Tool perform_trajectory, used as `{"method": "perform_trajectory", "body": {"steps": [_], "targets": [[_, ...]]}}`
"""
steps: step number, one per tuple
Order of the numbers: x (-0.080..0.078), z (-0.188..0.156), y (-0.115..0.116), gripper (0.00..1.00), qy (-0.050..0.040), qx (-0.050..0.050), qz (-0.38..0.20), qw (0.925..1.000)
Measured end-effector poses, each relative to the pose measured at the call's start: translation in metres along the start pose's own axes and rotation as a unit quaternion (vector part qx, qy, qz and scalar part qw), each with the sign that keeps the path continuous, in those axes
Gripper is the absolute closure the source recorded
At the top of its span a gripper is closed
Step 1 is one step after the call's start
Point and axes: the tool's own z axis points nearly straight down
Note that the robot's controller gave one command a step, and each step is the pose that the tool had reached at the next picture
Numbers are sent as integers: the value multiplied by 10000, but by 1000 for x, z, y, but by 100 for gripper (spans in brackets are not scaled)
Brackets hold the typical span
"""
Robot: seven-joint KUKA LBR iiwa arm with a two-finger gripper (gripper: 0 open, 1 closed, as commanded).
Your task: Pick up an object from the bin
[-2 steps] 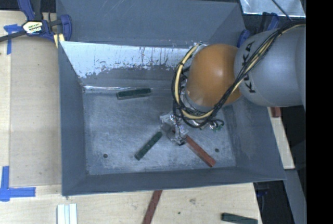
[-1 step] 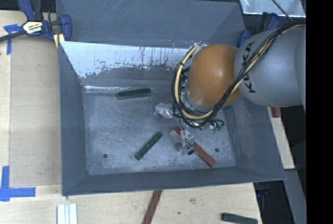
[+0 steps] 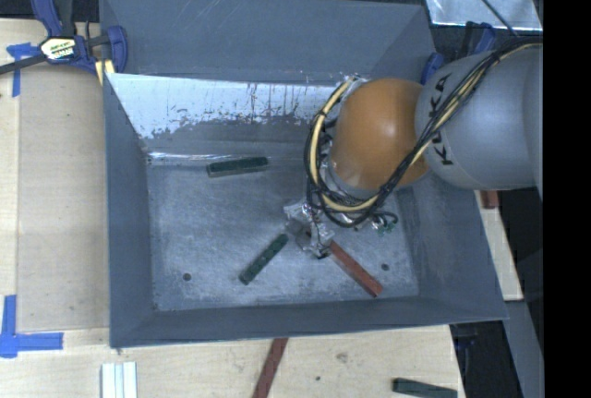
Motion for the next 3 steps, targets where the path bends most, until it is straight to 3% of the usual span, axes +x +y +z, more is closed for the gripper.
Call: {"method": "perform_trajectory", "body": {"steps": [1,2,3], "targets": [[0,0,0,0,4,1,0,10000],[0,0,0,100,-1,1,2,10000],[0,0,0,0,4,1,4,10000]]}}
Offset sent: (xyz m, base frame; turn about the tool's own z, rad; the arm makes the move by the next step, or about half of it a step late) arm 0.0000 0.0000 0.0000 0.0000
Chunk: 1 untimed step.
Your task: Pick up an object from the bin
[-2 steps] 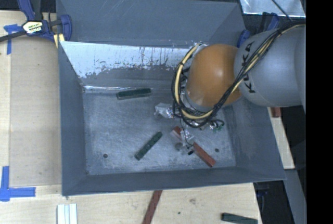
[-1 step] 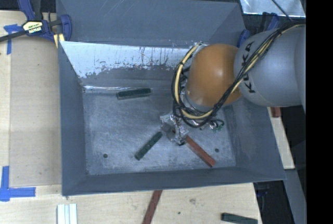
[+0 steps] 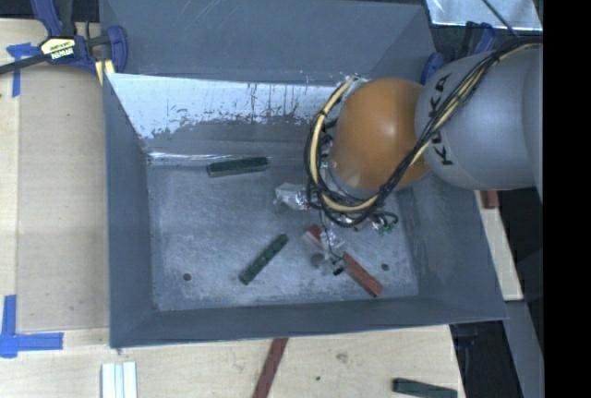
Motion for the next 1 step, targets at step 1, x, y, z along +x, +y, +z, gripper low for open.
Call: {"method": "perform_trajectory", "body": {"steps": [1], "targets": [[0,0,0,0,0,0,0,10000]]}}
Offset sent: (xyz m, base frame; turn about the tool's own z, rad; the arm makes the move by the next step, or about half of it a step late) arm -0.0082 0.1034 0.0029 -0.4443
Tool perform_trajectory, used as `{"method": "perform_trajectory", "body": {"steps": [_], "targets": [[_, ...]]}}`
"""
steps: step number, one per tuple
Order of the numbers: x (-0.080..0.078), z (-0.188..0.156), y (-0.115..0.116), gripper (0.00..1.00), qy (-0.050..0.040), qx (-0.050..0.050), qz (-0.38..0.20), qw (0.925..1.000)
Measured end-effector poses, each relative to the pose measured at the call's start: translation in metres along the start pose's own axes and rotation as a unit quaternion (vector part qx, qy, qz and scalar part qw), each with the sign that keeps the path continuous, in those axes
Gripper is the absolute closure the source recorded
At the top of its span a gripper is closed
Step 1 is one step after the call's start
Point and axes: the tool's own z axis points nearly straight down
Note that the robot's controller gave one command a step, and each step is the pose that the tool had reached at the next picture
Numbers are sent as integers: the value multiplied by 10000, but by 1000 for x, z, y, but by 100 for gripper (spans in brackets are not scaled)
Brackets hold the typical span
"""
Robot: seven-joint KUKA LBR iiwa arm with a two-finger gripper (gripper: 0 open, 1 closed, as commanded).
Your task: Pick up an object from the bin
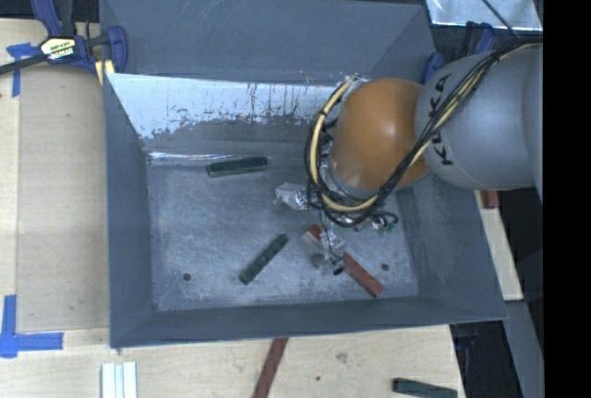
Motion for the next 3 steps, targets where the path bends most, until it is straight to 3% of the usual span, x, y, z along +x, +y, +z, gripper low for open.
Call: {"method": "perform_trajectory", "body": {"steps": [1,2,3], "targets": [[-45,-4,95,100,-35,5,-2189,9757],[-45,-4,94,100,-34,6,-2183,9759],[-23,-205,84,100,-44,26,-2120,9773]]}}
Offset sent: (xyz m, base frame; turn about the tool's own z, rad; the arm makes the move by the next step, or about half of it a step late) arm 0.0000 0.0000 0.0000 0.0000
